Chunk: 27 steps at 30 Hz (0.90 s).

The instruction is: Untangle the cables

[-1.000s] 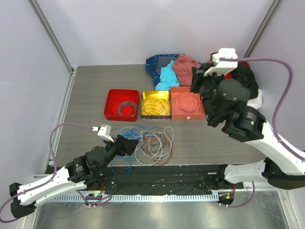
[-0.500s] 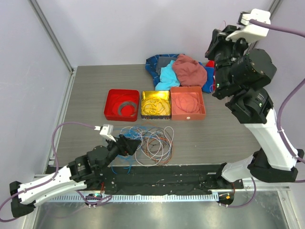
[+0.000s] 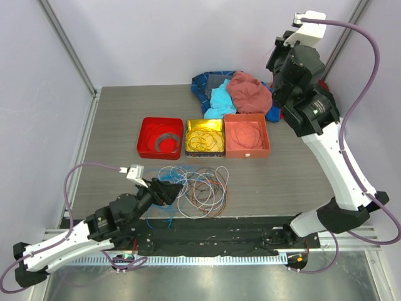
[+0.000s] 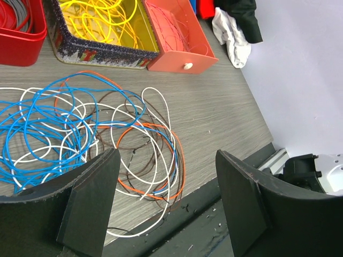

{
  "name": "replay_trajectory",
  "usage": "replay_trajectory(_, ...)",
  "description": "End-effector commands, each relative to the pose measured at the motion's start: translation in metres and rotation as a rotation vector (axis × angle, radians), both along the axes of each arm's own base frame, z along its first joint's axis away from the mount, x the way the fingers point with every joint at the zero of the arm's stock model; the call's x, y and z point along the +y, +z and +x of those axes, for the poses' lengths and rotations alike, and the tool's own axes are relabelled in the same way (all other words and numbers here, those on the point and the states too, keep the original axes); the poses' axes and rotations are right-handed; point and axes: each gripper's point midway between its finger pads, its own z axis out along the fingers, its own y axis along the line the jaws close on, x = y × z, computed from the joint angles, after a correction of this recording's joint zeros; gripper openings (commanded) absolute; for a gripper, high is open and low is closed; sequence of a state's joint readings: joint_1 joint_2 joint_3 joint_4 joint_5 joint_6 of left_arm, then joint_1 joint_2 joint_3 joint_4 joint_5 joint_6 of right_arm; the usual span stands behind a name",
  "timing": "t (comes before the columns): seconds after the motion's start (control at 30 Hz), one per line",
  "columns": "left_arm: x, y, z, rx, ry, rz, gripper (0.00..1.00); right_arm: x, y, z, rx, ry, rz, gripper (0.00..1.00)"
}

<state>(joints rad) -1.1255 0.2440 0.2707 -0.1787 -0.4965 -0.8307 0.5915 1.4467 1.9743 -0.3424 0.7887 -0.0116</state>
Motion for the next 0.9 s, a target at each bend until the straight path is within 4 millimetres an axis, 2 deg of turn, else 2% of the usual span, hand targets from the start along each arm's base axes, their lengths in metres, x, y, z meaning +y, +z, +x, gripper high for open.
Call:
replay_trajectory(0.0,0.006,-0.003,0.000,-0.003,0.016,0.014,0.77,0.007,-0.016,0.020,0.010,0.065,0.070,0.01)
replay_trajectory(0.13,0.008,-0.005,0.000,0.003,0.023,0.017,0.77,0.003,-0.036,0.037,0.046,0.061,0.082,0.01)
replay_trajectory(0.23,0.009,-0.007,0.001,0.006,0.026,0.018,0.77,0.003,-0.057,0.048,0.086,0.063,0.077,0.01)
replay_trajectory(0.4,0.007,-0.010,0.001,0.014,0.027,0.027,0.77,0.001,-0.085,0.059,0.113,0.068,0.092,0.01)
replay_trajectory(0.5,0.005,-0.011,0.001,0.018,0.023,0.028,0.77,0.000,-0.114,0.066,0.159,0.070,0.089,0.01)
replay_trajectory(0.6,0.003,-0.011,0.002,0.021,0.021,0.030,0.77,0.001,-0.129,0.069,0.177,0.076,0.095,0.01)
replay_trajectory(0.77,0.002,-0.012,0.002,0.022,0.022,0.030,0.77,0.010,-0.140,0.073,0.185,0.116,0.117,0.01)
replay_trajectory(0.83,0.001,-0.012,0.003,0.024,0.022,0.032,0.77,0.012,-0.139,0.072,0.180,0.128,0.131,0.01)
replay_trajectory(0.87,0.000,-0.012,0.002,0.025,0.019,0.033,0.77,0.013,-0.129,0.069,0.155,0.142,0.141,0.01)
